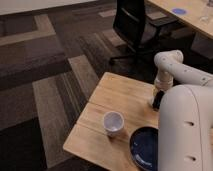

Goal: Place the eraser on the white sponge

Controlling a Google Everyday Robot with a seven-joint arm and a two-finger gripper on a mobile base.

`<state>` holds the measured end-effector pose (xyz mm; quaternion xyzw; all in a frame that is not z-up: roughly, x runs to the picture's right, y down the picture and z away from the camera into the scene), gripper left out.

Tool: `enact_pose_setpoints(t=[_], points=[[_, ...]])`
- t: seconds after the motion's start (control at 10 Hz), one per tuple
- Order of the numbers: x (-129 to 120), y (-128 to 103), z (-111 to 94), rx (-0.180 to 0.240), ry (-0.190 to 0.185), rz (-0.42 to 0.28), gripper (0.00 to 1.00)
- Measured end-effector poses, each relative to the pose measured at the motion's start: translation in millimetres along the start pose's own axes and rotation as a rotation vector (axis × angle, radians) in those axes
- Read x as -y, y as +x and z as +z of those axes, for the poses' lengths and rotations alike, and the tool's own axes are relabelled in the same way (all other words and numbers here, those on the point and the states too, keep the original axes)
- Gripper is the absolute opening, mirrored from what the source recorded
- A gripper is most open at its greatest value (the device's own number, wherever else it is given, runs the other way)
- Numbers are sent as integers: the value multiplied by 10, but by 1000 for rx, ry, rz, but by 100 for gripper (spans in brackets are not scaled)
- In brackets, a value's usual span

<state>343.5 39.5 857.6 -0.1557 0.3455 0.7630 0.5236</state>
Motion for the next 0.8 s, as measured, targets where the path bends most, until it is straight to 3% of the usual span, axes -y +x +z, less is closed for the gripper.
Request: enact_pose_setpoints(t=[0.3, 0.4, 0.8], points=[[1, 1, 3, 0, 0, 0, 73], [2, 1, 3, 0, 0, 0, 80], [3, 0, 3, 0, 0, 0, 80]])
